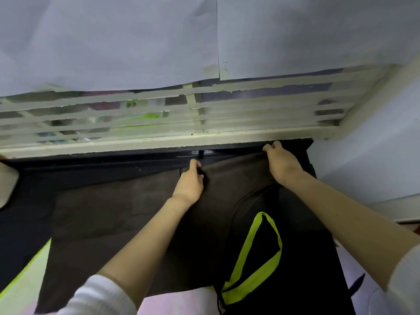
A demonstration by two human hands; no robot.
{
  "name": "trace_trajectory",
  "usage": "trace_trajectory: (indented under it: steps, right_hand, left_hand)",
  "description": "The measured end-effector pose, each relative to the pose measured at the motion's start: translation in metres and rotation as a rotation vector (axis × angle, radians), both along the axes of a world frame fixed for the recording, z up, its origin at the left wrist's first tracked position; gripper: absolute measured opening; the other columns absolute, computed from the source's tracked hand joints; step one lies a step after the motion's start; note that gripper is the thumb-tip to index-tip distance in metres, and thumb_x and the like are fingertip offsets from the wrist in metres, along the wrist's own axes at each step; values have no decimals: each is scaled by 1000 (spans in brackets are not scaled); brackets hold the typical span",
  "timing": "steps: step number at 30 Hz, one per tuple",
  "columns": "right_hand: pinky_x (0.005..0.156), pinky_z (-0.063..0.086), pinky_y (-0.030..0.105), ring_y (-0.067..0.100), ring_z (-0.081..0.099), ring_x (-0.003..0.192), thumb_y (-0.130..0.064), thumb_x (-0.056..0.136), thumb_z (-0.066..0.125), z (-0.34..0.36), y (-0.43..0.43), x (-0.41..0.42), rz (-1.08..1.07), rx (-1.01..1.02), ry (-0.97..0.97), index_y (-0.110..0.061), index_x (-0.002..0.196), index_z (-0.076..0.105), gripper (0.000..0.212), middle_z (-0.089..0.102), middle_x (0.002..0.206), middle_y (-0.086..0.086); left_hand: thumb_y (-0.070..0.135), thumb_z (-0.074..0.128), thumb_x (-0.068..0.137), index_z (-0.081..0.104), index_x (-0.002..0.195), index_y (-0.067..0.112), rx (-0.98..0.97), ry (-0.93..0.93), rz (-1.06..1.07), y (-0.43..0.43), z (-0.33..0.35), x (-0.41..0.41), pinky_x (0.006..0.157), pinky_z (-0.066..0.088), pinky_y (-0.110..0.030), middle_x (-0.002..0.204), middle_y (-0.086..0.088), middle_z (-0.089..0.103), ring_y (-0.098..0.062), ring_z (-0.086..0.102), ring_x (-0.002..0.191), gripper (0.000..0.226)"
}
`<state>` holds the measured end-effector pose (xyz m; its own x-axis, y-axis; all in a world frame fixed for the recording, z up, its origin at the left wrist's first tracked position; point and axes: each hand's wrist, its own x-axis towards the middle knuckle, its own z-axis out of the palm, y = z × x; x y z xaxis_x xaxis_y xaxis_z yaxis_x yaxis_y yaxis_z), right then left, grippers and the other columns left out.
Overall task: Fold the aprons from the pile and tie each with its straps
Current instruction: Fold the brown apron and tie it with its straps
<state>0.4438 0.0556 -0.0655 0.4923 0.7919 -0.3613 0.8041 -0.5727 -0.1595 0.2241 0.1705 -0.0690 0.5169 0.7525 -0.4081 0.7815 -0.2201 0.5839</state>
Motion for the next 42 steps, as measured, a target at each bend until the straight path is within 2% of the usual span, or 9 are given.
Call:
trace_trajectory:
  steps: [5,11,15,19,22,26,32,37,42]
  right_hand:
    - [107,33,37,32,42,124,8,80,47,-2,-18,-67,236,259,44,-7,135,43,57,38,137,15]
    - [96,47,41,32,54,111,-4,85,54,-21,-50,-189,714,333,409,-6,117,58,33,54,119,13]
    - [117,3,49,35,2,144,-35,89,57,-30,-62,-223,760,19,337,-9,144,29,68,17,153,17]
    - [113,-4,57,39,-14,143,-48,81,63,-30,-70,-228,883,-110,153,-12,150,9,95,-8,157,17]
    - [114,-1,57,39,-14,143,-39,86,57,-27,-69,-227,906,-139,121,-13,151,7,86,-10,157,16]
    - [113,1,58,39,-16,142,-16,89,49,-20,-66,-227,916,-237,63,-14,151,3,78,-15,157,15]
    - [109,14,66,45,-13,141,1,85,56,-3,-60,-238,945,-393,-59,-9,150,-3,89,-17,155,20]
    - [108,14,66,43,10,142,-5,95,40,7,-59,-239,913,-446,-142,-5,150,7,63,1,157,20]
    - [110,21,58,38,36,131,-10,95,38,13,-62,-230,922,-475,-155,-5,147,20,55,26,150,20]
  left_hand:
    - [6,50,93,30,142,18,6,-23,-139,-17,-1,-15,111,29,-35,135,-13,47,-26,39,130,54]
    - [-8,53,77,55,107,10,392,-78,-175,-51,0,-85,94,34,-32,104,-4,48,-22,43,98,35]
    - [-2,53,78,53,103,15,317,85,-235,-78,-5,-140,89,35,-32,106,0,45,-21,43,103,31]
    - [21,53,82,40,127,27,221,396,-300,-101,-10,-185,104,23,-38,133,3,30,-18,28,126,47]
    - [34,55,83,26,143,32,180,422,-318,-109,-13,-205,112,5,-56,152,2,9,-23,3,143,67]
    - [46,58,84,6,149,37,82,438,-382,-108,-14,-216,113,-2,-57,157,5,-16,-20,-19,144,84]
    - [34,38,98,-1,150,34,185,551,-451,-112,-14,-212,113,7,-59,158,-1,-17,-25,-14,145,65]
    - [4,37,94,3,151,30,227,578,-510,-110,-14,-211,113,11,-55,158,0,-14,-23,-9,146,71]
    - [12,36,98,12,151,20,270,658,-561,-96,-3,-226,114,5,-54,159,-7,-3,-29,-7,146,59]
